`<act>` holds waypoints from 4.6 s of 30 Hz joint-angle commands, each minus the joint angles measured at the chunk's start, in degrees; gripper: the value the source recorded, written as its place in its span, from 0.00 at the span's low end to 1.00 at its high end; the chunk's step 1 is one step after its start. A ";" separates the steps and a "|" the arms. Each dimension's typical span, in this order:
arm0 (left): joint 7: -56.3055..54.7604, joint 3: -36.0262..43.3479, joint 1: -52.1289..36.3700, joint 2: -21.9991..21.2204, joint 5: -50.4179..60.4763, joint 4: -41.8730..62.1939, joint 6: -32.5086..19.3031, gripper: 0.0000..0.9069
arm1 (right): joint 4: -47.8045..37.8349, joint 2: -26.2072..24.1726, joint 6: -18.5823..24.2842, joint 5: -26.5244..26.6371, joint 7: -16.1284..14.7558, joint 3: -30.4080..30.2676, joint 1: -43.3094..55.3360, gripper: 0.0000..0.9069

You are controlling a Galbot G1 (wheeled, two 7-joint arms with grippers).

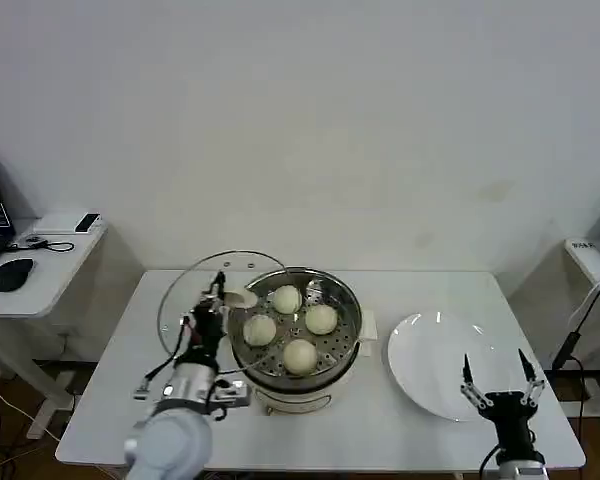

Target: Take steamed baozi put them in steamer then cover it.

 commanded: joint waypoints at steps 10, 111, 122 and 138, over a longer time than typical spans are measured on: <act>8.10 9.29 -8.06 -17.74 21.39 12.01 2.42 0.00 | -0.98 0.88 0.23 -2.73 0.26 -1.81 0.06 1.00; -4.46 1.33 12.37 -9.18 -4.04 -9.62 -4.13 1.00 | -4.11 -0.64 0.27 2.16 -0.95 -7.24 -0.87 1.00; -24.68 -20.56 24.84 -7.05 -72.92 -3.48 -27.56 1.00 | -4.05 -2.92 0.27 7.22 -2.18 -10.18 -1.98 1.00; -22.13 -22.58 37.59 -9.75 -82.62 -3.49 -30.24 1.00 | -0.10 -8.49 -5.22 13.35 -4.71 -10.88 -6.30 1.00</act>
